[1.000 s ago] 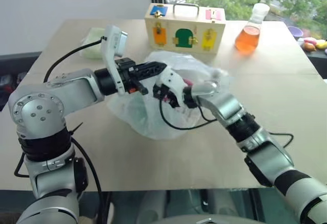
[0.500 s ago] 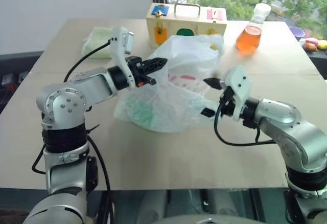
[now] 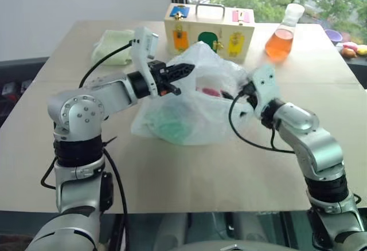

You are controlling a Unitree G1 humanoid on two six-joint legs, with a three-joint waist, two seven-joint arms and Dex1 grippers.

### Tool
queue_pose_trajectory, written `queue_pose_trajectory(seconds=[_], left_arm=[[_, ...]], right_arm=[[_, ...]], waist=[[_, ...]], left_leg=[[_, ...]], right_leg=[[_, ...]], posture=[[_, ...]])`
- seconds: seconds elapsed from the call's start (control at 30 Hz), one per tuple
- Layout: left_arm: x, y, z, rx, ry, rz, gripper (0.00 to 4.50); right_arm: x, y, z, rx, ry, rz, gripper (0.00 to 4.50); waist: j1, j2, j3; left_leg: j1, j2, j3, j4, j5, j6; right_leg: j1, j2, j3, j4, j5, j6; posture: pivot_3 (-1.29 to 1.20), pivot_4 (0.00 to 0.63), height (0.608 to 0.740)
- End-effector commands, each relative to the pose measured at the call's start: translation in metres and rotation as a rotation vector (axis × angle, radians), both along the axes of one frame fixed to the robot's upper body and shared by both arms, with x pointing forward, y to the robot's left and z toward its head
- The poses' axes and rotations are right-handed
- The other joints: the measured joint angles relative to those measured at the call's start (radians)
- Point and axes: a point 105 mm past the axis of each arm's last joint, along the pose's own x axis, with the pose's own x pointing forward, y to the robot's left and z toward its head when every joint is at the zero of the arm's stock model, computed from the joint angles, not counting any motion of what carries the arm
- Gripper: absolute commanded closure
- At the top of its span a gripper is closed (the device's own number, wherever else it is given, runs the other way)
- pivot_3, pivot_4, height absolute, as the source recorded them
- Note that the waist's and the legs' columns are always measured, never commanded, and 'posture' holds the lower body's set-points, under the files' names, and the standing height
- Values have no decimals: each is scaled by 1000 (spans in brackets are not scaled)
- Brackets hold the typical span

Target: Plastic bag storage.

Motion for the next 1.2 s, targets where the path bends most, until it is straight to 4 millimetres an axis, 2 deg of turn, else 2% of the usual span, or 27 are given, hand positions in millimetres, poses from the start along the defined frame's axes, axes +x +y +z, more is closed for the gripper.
queue_pose_trajectory(seconds=[0.03, 0.2, 0.23, 0.3, 0.33, 0.37, 0.4, 0.47, 0.53, 0.57, 0.7, 0.73, 0.83, 0.93, 0.97, 1.03, 1.13, 1.2], left_arm=[[-6, -5, 8, 3, -44, -26, 4500], [-5, -7, 8, 7, -47, -33, 4500], [-5, -8, 8, 9, -48, -40, 4500], [-6, -10, 7, 14, -53, -50, 4500], [-7, -10, 7, 15, -56, -54, 4500], [-7, -10, 8, 17, -60, -56, 4500], [-8, -10, 8, 19, -66, -59, 4500], [-11, -10, 9, 21, -78, -76, 4500], [-17, -14, 12, -15, -93, -118, 4500], [-22, -15, 10, -12, -91, -145, 4500], [-42, -15, 1, -31, -27, -286, 4500], [-54, -16, 3, -49, -17, -362, 3997], [-78, -14, 5, -87, 57, -519, 2875], [-102, -14, -11, 15, 129, -649, 1404], [-108, -15, -14, 42, 136, -681, 1039], [-118, -15, -18, 82, 129, -744, 1039], [-119, -14, -18, 53, 189, -779, 1039], [-121, -17, -33, 75, 276, -783, 1039]], right_arm=[[-1, -12, 28, 53, -102, -50, 23], [6, -9, 32, 68, -91, -34, 23], [12, -8, 34, 89, -80, -41, 413], [22, -8, 37, 93, -67, -46, 730], [25, -10, 37, 86, -65, -48, 1404], [27, -11, 38, 81, -62, -48, 1587], [28, -13, 38, 77, -56, -49, 2161], [31, -19, 38, 60, -44, -58, 2976], [34, -30, 36, 35, -34, -83, 4158], [35, -36, 36, 25, -29, -99, 4460], [41, -62, 29, -20, 0, -181, 4460], [41, -67, 28, -30, 5, -194, 4500], [40, -78, 23, -46, 29, -216, 4500], [38, -81, 16, -59, 58, -218, 4500], [36, -82, 13, -63, 71, -218, 4500], [36, -85, 7, -66, 98, -227, 4500], [35, -93, -5, -73, 142, -266, 4500], [34, -93, -8, -72, 158, -272, 4500]], waist=[[0, 0, 0], [-4, 0, 0], [-4, 0, 0], [-7, 0, 0], [-7, 0, 0], [-5, 0, 0], [-4, 0, 0], [-1, 0, 0], [-1, 0, 0], [-1, 0, 0], [-2, 0, 0], [-3, 0, 0], [-9, 0, 0], [-16, 0, 0], [-17, 1, 0], [-18, 0, 0], [-16, 1, 0], [-19, 1, 0]], left_leg=[[0, 0, 0, 0, 0, 1], [0, 0, 0, 0, 0, 1], [0, 0, 0, 0, 0, 1], [1, 0, 1, 0, 0, 1], [1, 0, 0, 0, 0, 1], [1, 0, 0, 0, 0, 1], [1, 0, 0, 0, 0, 1], [0, 0, 0, 0, 0, 1], [0, 0, 1, 0, 0, 1], [0, 0, 1, 0, 0, 1], [0, 0, 1, 0, -1, 1], [0, 0, 1, 0, -1, 1], [0, 1, 1, 0, -1, 1], [0, 1, 1, 0, -1, 1], [0, 0, 1, 0, -1, 1], [0, 0, 1, 0, -1, 2], [0, 1, 1, 0, -1, 2], [0, 1, 1, 0, -1, 2]], right_leg=[[0, 0, 0, 0, 0, 0], [0, 0, 0, 0, 0, 0], [0, 0, 0, 0, 0, 0], [0, 1, 0, 1, 0, 0], [0, 0, 0, 1, 0, 0], [0, 1, 0, 1, 0, 0], [0, 1, 0, 1, 0, 0], [0, 0, 0, 0, 0, 0], [0, 0, 0, 0, 0, 0], [0, 0, 0, 0, 0, 0], [0, 0, 0, 0, 0, 0], [0, 0, 0, 0, 0, 0], [0, 1, 0, 0, 0, 0], [0, 1, 0, 0, 0, 0], [0, 0, 0, 0, 0, 0], [0, 0, 0, 0, 0, 0], [1, 0, 0, 0, 0, 0], [1, 0, 0, 0, 0, 0]], posture=[[0, 150, 740], [0, 150, 740], [0, 150, 740], [0, 150, 740], [0, 150, 740], [0, 150, 740], [0, 150, 740], [0, 150, 740], [0, 150, 740], [0, 150, 740], [0, 150, 740], [0, 150, 740], [0, 150, 740], [0, 150, 740], [0, 150, 740], [0, 150, 740], [0, 150, 740], [0, 150, 740]])
